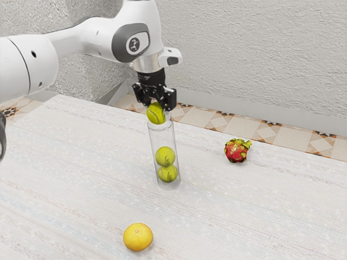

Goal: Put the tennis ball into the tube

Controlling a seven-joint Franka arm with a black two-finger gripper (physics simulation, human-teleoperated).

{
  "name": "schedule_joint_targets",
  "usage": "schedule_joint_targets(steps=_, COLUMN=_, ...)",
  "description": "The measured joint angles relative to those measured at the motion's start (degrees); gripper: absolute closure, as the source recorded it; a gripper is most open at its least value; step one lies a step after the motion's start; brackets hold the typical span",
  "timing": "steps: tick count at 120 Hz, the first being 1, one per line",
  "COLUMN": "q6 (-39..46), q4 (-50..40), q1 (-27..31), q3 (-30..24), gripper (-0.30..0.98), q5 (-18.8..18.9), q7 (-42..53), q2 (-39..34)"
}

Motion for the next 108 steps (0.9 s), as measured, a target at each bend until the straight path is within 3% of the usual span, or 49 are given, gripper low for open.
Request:
schedule_joint_targets(steps=21, q6=1.84, q4=0.01, q1=-0.01, q3=0.02, gripper=0.35, q5=0.02, q7=-0.01, q2=0.4)
schedule_joint_targets(steps=57, q6=3.26, q4=-0.11, q1=-0.02, q3=0.08, gripper=0.09, q5=-0.22, q7=0.28, q2=-0.21)
schedule_joint_targets(steps=87, q6=-3.04, q4=-6.43, q1=-0.13, q3=-0.15, gripper=0.03, q5=-0.39, q7=1.47, q2=-13.89)
schedule_joint_targets(steps=108, q6=-6.04, q4=-7.21, q1=-0.14, q3=-0.11, gripper=0.01, q5=-0.34, q7=2.85, q2=-15.73)
